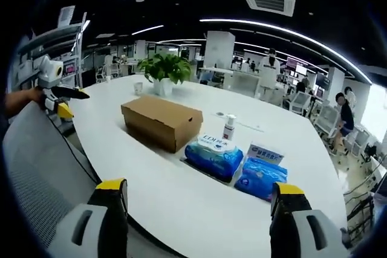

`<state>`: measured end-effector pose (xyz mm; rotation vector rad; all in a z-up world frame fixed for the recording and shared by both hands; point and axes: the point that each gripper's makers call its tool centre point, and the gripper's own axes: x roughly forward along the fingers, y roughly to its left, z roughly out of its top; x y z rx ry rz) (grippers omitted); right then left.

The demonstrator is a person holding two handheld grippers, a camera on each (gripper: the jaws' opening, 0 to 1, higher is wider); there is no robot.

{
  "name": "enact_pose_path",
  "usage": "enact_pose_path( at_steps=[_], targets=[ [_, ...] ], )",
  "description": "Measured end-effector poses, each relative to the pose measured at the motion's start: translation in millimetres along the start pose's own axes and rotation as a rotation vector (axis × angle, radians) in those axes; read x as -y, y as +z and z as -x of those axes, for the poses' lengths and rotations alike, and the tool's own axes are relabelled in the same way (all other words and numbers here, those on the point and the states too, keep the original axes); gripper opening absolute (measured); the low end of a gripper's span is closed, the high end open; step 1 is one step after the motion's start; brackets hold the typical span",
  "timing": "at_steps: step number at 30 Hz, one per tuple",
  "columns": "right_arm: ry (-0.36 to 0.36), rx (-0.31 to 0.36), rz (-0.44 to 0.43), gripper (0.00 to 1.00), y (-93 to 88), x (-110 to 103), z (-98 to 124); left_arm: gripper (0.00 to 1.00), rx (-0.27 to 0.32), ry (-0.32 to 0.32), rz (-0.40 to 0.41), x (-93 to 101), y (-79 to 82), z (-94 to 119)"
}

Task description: Operate the shoe box by opening the lid, removing the specified soft item, and placing it in the target area until the item is outside and the box remains undamaged.

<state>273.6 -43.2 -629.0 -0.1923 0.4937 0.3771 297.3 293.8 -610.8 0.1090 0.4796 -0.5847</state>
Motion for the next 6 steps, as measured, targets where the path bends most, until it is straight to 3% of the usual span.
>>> enact_pose_path(
  at_steps=[6],
  targets=[
    [0.001, -0.003, -0.01, 0.98, -1.6, -1.1, 0.2, 0.99, 0.004, -0.001, 0.003, 0.6, -0.8, 0.7]
  ],
)
